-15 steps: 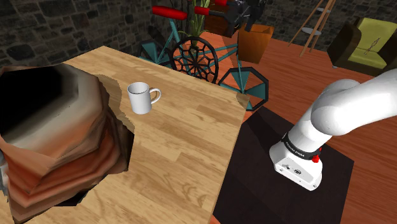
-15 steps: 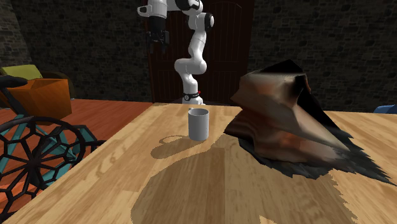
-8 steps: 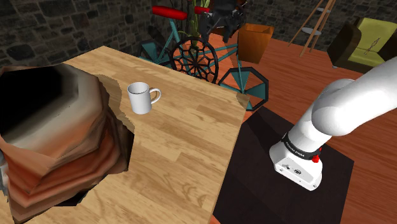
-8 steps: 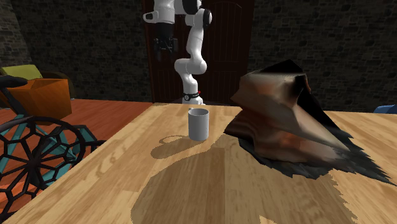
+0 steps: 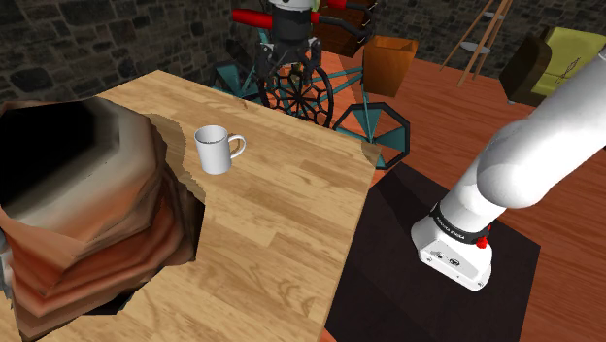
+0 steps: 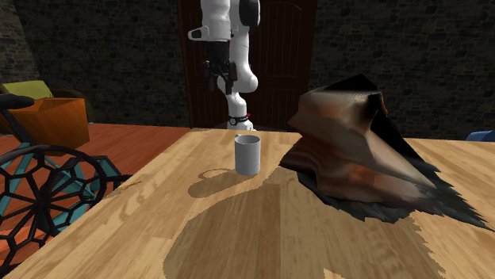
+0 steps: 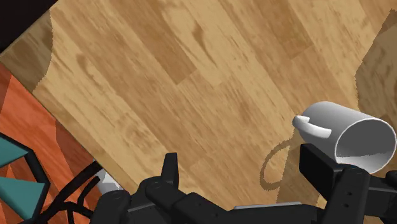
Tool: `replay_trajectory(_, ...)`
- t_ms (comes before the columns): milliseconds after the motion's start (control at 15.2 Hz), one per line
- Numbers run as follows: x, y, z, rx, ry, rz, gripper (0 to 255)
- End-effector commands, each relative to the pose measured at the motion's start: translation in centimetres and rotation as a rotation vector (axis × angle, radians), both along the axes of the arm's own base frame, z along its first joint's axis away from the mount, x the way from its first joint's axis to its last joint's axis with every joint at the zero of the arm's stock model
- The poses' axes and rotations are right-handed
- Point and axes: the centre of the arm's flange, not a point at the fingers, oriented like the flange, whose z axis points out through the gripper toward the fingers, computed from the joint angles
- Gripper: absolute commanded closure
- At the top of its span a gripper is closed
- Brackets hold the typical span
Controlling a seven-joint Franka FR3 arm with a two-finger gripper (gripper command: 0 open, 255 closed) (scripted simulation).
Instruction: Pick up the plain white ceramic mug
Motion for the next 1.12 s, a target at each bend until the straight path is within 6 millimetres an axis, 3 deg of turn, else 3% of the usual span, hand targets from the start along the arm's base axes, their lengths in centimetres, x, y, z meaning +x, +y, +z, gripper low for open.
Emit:
replay_trajectory(0,1.4,2.0,-1.0,0.005,0.017,-0.014,0)
replay_trajectory(1056,11.8,18.3,-10.4,0.038,0.145,-0.109,0)
